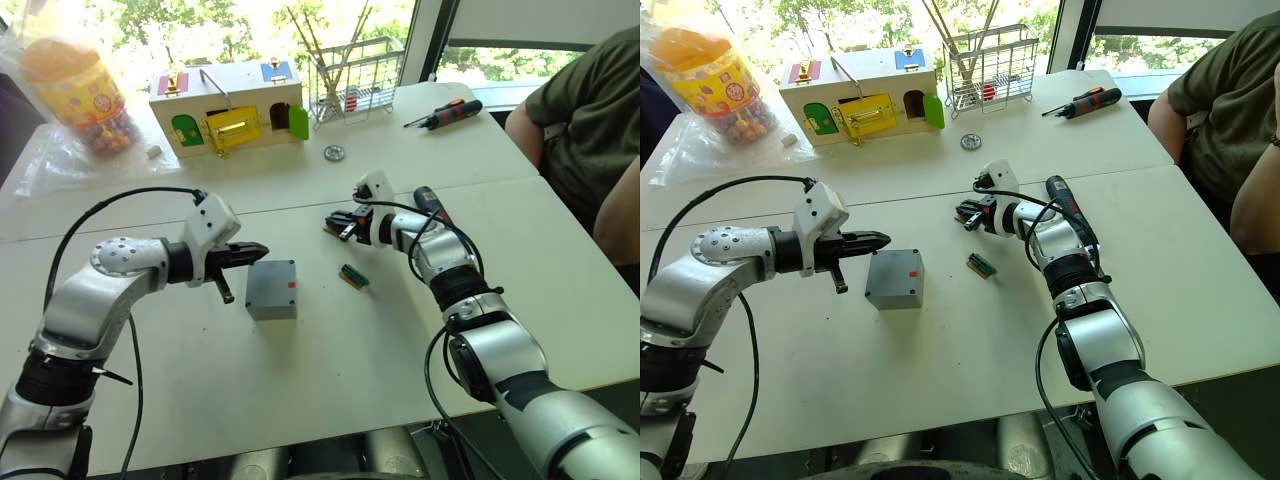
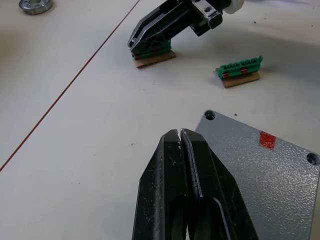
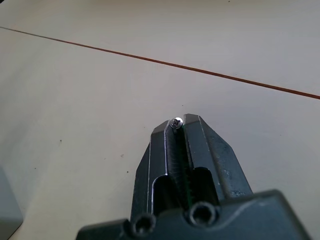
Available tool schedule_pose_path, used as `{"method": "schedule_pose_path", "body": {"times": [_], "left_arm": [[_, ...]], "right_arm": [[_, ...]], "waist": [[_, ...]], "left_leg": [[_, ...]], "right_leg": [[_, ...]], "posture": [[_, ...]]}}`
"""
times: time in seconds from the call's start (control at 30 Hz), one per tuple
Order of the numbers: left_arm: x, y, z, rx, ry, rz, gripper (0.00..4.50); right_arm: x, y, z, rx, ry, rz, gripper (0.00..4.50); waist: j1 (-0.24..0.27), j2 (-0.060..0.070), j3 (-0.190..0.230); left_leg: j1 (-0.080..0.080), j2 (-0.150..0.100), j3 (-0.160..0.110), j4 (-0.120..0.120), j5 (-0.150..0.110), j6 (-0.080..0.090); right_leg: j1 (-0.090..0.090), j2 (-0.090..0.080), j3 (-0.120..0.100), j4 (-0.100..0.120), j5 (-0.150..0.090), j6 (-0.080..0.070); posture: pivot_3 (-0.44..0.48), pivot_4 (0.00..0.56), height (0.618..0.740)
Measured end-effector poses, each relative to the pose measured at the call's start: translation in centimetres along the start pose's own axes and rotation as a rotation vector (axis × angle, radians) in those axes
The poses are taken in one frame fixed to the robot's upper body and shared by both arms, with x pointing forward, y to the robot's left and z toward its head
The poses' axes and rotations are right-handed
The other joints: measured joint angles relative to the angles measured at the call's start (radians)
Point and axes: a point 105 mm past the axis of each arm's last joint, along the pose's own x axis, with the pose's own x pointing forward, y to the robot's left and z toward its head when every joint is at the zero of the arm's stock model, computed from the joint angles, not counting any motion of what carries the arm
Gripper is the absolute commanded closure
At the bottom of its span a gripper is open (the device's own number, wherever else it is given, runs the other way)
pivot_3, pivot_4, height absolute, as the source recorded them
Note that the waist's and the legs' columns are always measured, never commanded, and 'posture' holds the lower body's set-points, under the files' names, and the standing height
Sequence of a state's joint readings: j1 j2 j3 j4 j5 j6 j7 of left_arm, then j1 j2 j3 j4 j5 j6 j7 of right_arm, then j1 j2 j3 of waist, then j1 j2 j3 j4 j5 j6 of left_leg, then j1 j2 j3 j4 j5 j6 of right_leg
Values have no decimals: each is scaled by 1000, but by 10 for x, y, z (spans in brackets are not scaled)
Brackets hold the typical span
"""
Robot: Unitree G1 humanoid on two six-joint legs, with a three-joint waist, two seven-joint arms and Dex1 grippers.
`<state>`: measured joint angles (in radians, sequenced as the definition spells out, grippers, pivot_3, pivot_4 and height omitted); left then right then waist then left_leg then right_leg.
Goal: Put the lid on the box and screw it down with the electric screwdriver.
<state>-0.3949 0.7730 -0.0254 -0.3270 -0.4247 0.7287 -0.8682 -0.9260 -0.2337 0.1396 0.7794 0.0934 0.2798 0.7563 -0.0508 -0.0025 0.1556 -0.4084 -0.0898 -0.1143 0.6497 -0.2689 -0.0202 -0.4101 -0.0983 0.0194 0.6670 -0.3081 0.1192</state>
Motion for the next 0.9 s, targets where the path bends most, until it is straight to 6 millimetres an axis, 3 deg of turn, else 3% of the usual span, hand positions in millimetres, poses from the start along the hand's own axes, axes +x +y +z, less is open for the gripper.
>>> {"method": "schedule_pose_path", "body": {"times": [0.2,0.33,0.37,0.9], "left_arm": [[2,1,-1,-7,-8,0,4500],[4,-1,-2,-5,-7,-9,4500],[4,-1,-3,-5,-5,-11,4500],[5,-1,-4,-6,0,-9,4500]], "right_arm": [[-2,2,6,14,-13,23,4465],[-2,4,0,2,12,32,4465],[-2,5,-4,-3,25,33,3730],[-5,0,-5,-3,32,12,3730]], "waist": [[-1,0,0],[-1,0,0],[-1,0,0],[-18,0,0]], "left_leg": [[0,0,0,0,0,0],[0,0,0,0,0,0],[0,0,0,0,0,0],[0,0,0,0,0,0]], "right_leg": [[0,0,0,0,0,0],[0,0,0,0,0,0],[0,0,0,0,0,0],[0,0,0,0,0,0]], "posture": [[0,150,740],[0,150,740],[0,150,740],[0,150,740]]}}
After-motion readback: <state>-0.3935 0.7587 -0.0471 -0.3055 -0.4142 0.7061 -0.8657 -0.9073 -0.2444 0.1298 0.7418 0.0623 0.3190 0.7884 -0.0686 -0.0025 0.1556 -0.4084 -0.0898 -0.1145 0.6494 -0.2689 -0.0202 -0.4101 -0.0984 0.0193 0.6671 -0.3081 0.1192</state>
